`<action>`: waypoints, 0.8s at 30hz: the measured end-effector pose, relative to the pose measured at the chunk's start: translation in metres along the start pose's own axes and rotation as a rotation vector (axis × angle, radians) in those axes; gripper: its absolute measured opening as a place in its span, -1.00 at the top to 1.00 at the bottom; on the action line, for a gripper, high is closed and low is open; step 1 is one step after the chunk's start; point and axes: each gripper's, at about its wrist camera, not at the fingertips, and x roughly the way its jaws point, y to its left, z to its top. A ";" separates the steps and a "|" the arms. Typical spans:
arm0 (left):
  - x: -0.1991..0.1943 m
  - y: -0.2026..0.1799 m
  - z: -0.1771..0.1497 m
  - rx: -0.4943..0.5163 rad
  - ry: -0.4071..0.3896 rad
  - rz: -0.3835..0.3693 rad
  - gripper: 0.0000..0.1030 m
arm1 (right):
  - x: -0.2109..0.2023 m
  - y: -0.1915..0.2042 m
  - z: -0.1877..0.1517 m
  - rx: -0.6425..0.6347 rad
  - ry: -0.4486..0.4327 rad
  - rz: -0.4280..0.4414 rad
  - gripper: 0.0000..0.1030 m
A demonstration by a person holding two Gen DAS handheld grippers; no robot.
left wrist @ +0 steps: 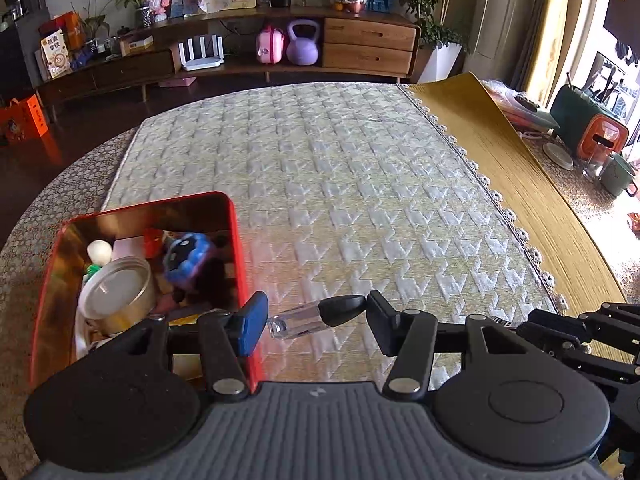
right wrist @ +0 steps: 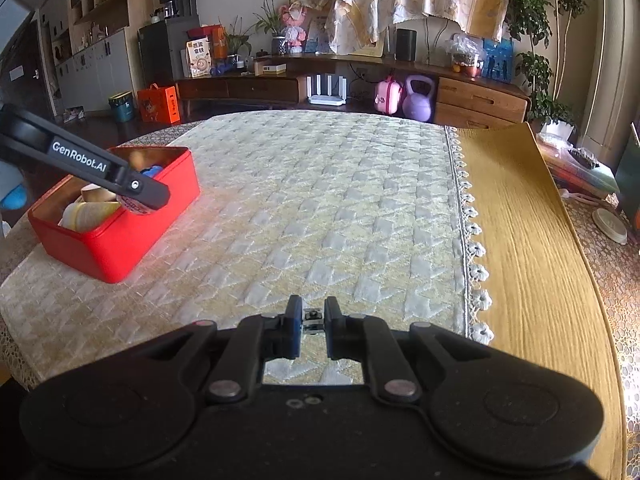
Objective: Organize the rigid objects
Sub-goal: 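Carry the round case and nail clipper with both grippers into the red tin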
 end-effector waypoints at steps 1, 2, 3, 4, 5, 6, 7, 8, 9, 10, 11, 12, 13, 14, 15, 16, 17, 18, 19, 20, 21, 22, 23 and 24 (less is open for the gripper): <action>-0.005 0.007 -0.001 -0.006 -0.004 0.000 -0.04 | -0.003 0.002 0.002 -0.001 -0.005 0.002 0.80; -0.009 0.014 -0.002 -0.011 -0.006 0.001 -0.04 | -0.005 0.004 0.004 0.001 -0.008 0.010 0.80; -0.012 0.020 -0.003 -0.015 -0.008 0.004 -0.04 | -0.008 0.007 0.005 0.002 -0.013 0.014 0.80; -0.015 0.027 -0.003 -0.020 -0.011 0.008 -0.04 | -0.009 0.010 0.007 -0.002 -0.016 0.016 0.80; -0.019 0.035 -0.005 -0.027 -0.012 0.011 -0.04 | -0.011 0.015 0.009 -0.011 -0.019 0.019 0.80; -0.022 0.042 -0.006 -0.032 -0.013 0.014 -0.04 | -0.012 0.018 0.011 -0.018 -0.022 0.023 0.80; -0.025 0.050 -0.008 -0.040 -0.016 0.020 -0.04 | -0.013 0.022 0.013 -0.024 -0.026 0.027 0.80; -0.027 0.056 -0.009 -0.045 -0.016 0.026 -0.04 | -0.014 0.026 0.016 -0.030 -0.029 0.032 0.80; -0.029 0.063 -0.010 -0.050 -0.017 0.035 -0.04 | -0.015 0.031 0.018 -0.034 -0.035 0.036 0.80; -0.032 0.069 -0.011 -0.055 -0.018 0.042 -0.04 | -0.016 0.034 0.021 -0.036 -0.040 0.041 0.80; -0.034 0.076 -0.011 -0.060 -0.018 0.048 -0.04 | -0.017 0.038 0.024 -0.038 -0.046 0.048 0.80; -0.035 0.082 -0.011 -0.066 -0.019 0.054 -0.04 | -0.017 0.041 0.028 -0.042 -0.052 0.053 0.80; -0.037 0.088 -0.012 -0.072 -0.020 0.060 -0.04 | -0.019 0.045 0.032 -0.046 -0.062 0.057 0.80; -0.040 0.095 -0.012 -0.077 -0.020 0.065 -0.04 | -0.019 0.049 0.035 -0.047 -0.070 0.062 0.80; -0.041 0.100 -0.013 -0.081 -0.020 0.067 -0.04 | -0.020 0.052 0.039 -0.048 -0.076 0.068 0.80; -0.042 0.106 -0.013 -0.084 -0.020 0.069 -0.04 | -0.020 0.057 0.043 -0.048 -0.083 0.075 0.80; -0.043 0.110 -0.013 -0.086 -0.019 0.071 -0.04 | -0.020 0.061 0.048 -0.051 -0.090 0.082 0.80; -0.043 0.115 -0.014 -0.086 -0.018 0.074 -0.04 | -0.019 0.065 0.052 -0.056 -0.096 0.087 0.80; -0.044 0.119 -0.014 -0.087 -0.019 0.078 -0.04 | -0.018 0.070 0.056 -0.062 -0.102 0.093 0.80; -0.044 0.123 -0.014 -0.089 -0.019 0.081 -0.04 | -0.016 0.076 0.061 -0.068 -0.106 0.104 0.80; -0.044 0.128 -0.014 -0.092 -0.019 0.084 -0.04 | -0.015 0.080 0.065 -0.072 -0.111 0.111 0.80; -0.044 0.131 -0.014 -0.095 -0.020 0.086 -0.04 | -0.013 0.086 0.069 -0.079 -0.117 0.118 0.80; -0.044 0.136 -0.014 -0.098 -0.022 0.089 -0.04 | -0.011 0.092 0.073 -0.085 -0.120 0.127 0.80; -0.043 0.139 -0.013 -0.100 -0.023 0.093 -0.04 | -0.009 0.098 0.077 -0.090 -0.123 0.137 0.80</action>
